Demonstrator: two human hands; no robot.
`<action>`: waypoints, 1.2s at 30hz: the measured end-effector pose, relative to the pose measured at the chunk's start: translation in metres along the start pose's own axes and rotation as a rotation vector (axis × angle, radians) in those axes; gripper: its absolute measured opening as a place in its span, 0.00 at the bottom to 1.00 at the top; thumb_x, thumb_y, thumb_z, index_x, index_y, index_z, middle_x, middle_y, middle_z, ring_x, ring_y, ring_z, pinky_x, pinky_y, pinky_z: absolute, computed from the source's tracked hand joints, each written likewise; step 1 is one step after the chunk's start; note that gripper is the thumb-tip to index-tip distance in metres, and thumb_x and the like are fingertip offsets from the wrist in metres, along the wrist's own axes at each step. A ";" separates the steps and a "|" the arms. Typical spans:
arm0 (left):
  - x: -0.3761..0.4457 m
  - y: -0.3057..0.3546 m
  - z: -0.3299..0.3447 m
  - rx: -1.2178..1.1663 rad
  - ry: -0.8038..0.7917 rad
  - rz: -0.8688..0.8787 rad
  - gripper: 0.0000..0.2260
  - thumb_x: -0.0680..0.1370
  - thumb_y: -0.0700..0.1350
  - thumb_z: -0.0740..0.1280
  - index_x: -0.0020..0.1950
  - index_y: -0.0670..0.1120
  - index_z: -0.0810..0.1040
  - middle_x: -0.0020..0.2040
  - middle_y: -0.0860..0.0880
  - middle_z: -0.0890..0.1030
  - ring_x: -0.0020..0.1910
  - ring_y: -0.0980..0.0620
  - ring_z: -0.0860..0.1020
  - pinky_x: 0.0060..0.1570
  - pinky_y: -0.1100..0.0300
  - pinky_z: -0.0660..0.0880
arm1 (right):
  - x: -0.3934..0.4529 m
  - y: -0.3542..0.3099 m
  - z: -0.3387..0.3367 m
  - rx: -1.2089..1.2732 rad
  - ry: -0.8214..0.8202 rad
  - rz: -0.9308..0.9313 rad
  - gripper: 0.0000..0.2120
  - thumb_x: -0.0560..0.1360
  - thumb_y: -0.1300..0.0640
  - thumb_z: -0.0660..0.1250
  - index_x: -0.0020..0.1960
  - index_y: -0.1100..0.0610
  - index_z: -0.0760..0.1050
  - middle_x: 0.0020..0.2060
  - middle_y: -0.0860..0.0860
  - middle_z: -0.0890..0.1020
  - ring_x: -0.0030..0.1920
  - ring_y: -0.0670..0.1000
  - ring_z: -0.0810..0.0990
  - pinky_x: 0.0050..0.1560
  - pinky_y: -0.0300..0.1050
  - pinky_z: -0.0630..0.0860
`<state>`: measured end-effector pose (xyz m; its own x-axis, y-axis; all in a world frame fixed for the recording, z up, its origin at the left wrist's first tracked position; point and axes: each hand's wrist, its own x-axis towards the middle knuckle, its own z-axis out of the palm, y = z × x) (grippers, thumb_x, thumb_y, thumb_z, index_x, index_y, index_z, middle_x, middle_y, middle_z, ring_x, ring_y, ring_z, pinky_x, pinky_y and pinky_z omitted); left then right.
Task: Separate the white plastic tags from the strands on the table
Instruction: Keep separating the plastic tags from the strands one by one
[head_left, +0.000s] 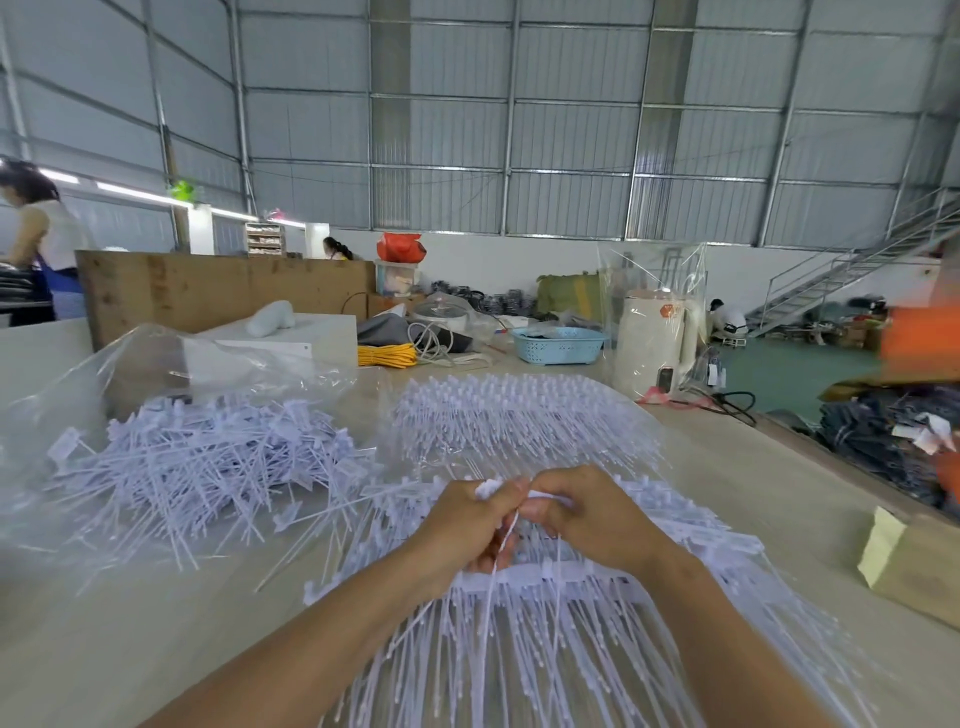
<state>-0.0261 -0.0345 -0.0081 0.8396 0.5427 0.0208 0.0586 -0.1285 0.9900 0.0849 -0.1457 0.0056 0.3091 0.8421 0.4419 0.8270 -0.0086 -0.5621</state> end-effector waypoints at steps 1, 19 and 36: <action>0.000 0.001 0.000 -0.009 0.000 -0.021 0.16 0.78 0.53 0.66 0.36 0.44 0.74 0.21 0.50 0.75 0.18 0.56 0.71 0.19 0.70 0.63 | 0.000 0.001 0.000 -0.016 0.004 0.009 0.14 0.75 0.61 0.68 0.37 0.43 0.79 0.28 0.40 0.78 0.30 0.41 0.74 0.37 0.36 0.70; 0.008 0.013 -0.024 -0.423 -0.237 -0.193 0.17 0.77 0.48 0.59 0.31 0.42 0.71 0.21 0.45 0.71 0.13 0.56 0.61 0.12 0.69 0.53 | 0.000 -0.016 -0.027 0.175 0.250 0.023 0.10 0.73 0.62 0.69 0.33 0.58 0.76 0.29 0.47 0.76 0.33 0.46 0.72 0.41 0.41 0.70; 0.009 0.001 -0.012 -0.164 -0.190 -0.161 0.25 0.82 0.55 0.52 0.44 0.37 0.78 0.32 0.40 0.81 0.24 0.50 0.76 0.23 0.65 0.66 | -0.005 -0.019 -0.009 0.120 -0.123 0.042 0.07 0.71 0.66 0.71 0.47 0.60 0.78 0.43 0.51 0.78 0.40 0.43 0.77 0.43 0.36 0.73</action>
<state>-0.0247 -0.0200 -0.0048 0.9138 0.3778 -0.1495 0.1241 0.0909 0.9881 0.0721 -0.1545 0.0201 0.2768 0.9020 0.3314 0.7499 0.0129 -0.6614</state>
